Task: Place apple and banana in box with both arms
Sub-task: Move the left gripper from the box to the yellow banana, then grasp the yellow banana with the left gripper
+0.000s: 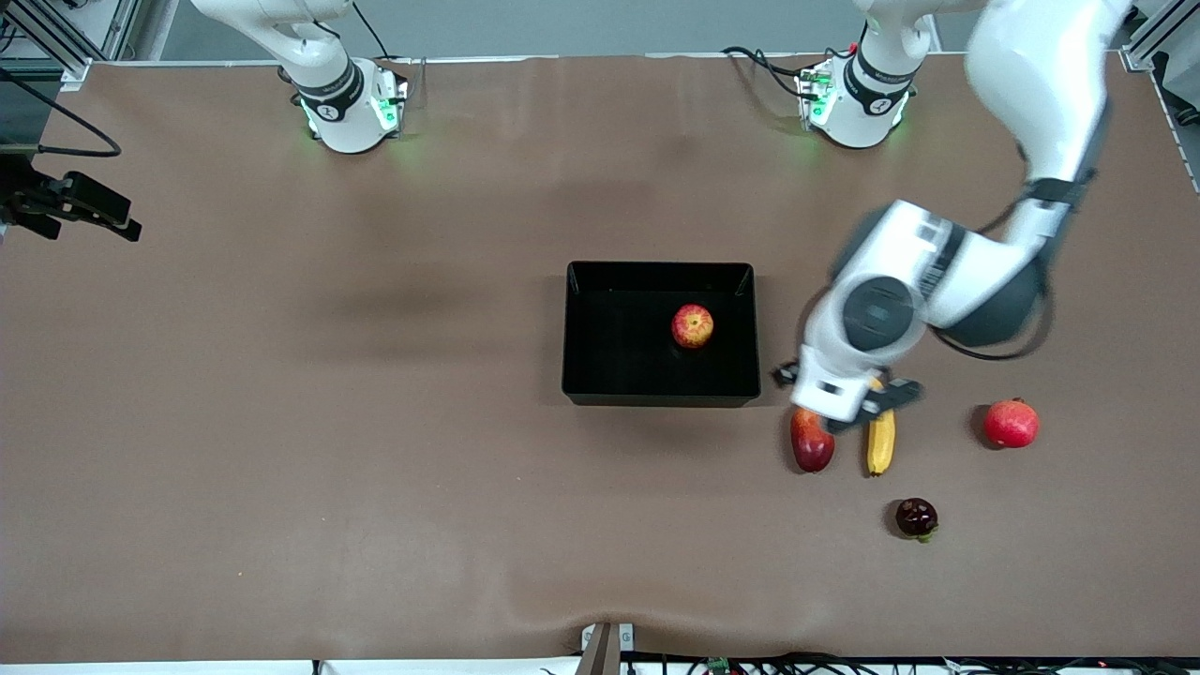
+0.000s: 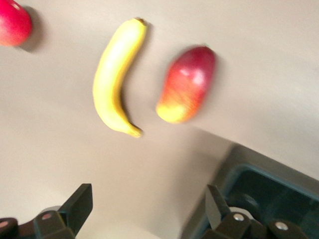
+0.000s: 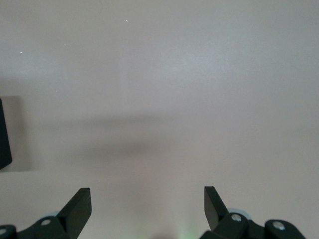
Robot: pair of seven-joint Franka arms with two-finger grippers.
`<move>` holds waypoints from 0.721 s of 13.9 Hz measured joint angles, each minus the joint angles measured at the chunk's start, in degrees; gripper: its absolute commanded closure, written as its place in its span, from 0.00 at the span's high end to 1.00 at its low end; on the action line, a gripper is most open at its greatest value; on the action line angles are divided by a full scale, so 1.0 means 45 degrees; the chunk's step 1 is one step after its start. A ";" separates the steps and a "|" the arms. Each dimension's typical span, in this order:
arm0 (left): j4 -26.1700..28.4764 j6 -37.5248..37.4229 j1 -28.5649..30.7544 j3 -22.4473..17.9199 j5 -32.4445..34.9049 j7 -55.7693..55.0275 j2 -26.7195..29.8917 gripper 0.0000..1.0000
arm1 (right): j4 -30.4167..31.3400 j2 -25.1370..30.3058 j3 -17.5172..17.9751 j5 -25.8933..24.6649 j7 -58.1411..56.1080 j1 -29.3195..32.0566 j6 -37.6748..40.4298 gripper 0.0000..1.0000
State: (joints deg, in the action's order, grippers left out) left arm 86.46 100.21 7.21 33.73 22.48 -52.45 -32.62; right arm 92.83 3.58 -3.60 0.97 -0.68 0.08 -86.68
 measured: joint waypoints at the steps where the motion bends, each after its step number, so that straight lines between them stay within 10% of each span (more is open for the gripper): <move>1: 0.0032 0.0199 0.0484 -0.0023 0.0000 0.0532 -0.0142 1.00 | 0.0001 0.0001 -0.0007 0.0024 0.0000 0.0000 0.0049 1.00; 10: 0.2364 0.4702 0.3019 -0.0210 0.0762 0.4441 -0.1809 0.88 | -0.0167 0.0002 -0.0049 0.0288 -0.0002 -0.0102 0.0278 1.00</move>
State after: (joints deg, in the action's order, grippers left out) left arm 97.10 121.36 20.80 32.79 25.90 -32.47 -40.76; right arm 92.08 3.59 -3.83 2.27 -0.69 -0.38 -85.43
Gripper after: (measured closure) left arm 0.075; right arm 0.000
